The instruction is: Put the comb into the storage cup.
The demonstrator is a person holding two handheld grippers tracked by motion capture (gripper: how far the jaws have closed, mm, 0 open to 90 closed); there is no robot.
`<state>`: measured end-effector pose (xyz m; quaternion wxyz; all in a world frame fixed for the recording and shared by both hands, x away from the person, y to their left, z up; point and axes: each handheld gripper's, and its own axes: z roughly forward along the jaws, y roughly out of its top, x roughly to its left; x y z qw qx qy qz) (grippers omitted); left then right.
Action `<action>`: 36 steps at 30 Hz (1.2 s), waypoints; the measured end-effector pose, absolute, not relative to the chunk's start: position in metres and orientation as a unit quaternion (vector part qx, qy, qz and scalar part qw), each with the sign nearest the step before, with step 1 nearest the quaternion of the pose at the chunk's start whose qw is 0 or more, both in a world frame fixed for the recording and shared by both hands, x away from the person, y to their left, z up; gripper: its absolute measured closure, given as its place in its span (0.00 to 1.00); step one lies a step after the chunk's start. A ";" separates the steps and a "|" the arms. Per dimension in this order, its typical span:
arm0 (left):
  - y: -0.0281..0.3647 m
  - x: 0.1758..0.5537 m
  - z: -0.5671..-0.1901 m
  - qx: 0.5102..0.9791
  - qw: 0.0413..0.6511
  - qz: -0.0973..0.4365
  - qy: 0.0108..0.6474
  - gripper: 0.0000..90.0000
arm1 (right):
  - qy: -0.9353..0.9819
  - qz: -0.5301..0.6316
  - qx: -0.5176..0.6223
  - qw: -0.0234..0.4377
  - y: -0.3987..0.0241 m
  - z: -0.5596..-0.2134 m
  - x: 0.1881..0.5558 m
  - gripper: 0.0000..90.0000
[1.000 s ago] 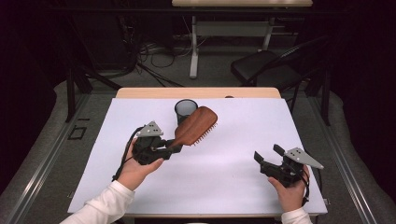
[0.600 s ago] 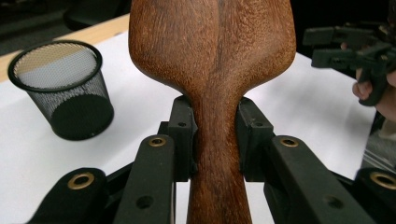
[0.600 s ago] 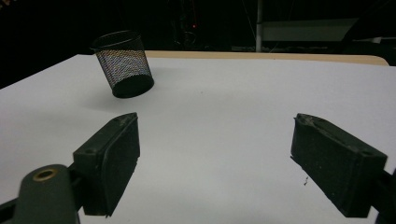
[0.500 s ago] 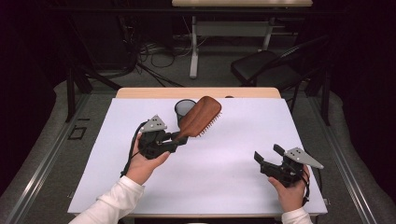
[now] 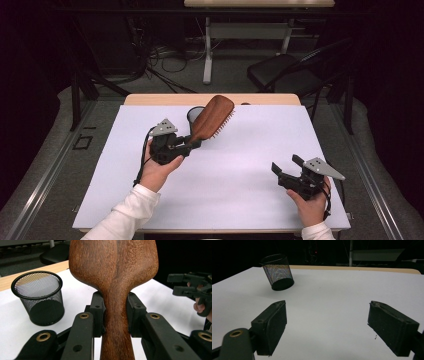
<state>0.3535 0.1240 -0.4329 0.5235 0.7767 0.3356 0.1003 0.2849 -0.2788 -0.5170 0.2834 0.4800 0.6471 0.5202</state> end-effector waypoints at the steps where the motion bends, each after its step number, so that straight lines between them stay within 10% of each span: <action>1: 0.123 0.354 -0.433 0.774 0.526 0.099 0.338 0.79 | 0.647 0.520 0.481 0.283 -0.279 -0.517 0.285 0.17; 36: 0.109 0.357 -0.427 0.744 0.571 0.093 0.334 0.79 | 0.691 0.494 0.470 0.239 -0.259 -0.492 0.303 0.17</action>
